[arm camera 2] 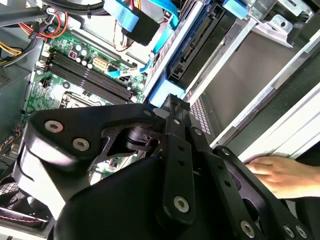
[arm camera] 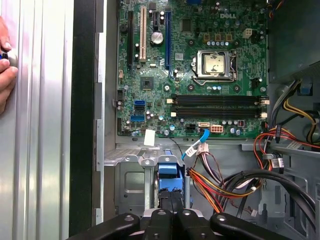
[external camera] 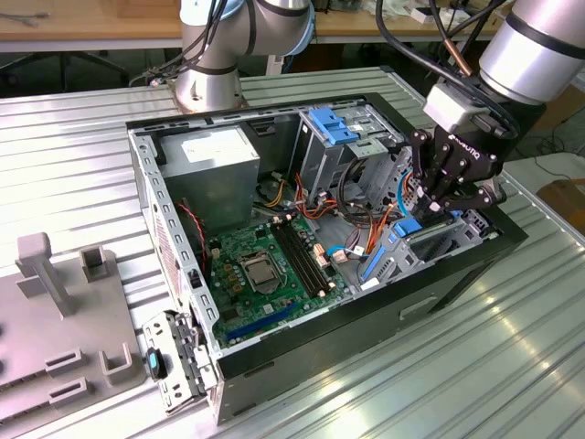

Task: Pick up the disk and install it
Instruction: 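Insert the disk into the insertion slot, then insert the first disk wire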

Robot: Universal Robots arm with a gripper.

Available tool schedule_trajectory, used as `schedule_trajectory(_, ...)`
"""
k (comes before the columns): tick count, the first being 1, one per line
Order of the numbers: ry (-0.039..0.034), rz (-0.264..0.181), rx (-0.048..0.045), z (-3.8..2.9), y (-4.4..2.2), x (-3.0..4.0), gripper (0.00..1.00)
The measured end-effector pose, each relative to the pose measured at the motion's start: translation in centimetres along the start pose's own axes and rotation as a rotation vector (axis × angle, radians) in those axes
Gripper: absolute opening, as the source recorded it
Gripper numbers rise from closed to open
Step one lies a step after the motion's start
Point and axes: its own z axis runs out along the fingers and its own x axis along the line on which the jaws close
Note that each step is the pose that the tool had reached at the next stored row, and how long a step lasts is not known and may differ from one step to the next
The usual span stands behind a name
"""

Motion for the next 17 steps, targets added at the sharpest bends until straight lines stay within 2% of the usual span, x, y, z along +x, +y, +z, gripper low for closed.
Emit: schedule_trajectory(17,0.0,0.0,0.0,0.02,-0.07,0.1,0.11)
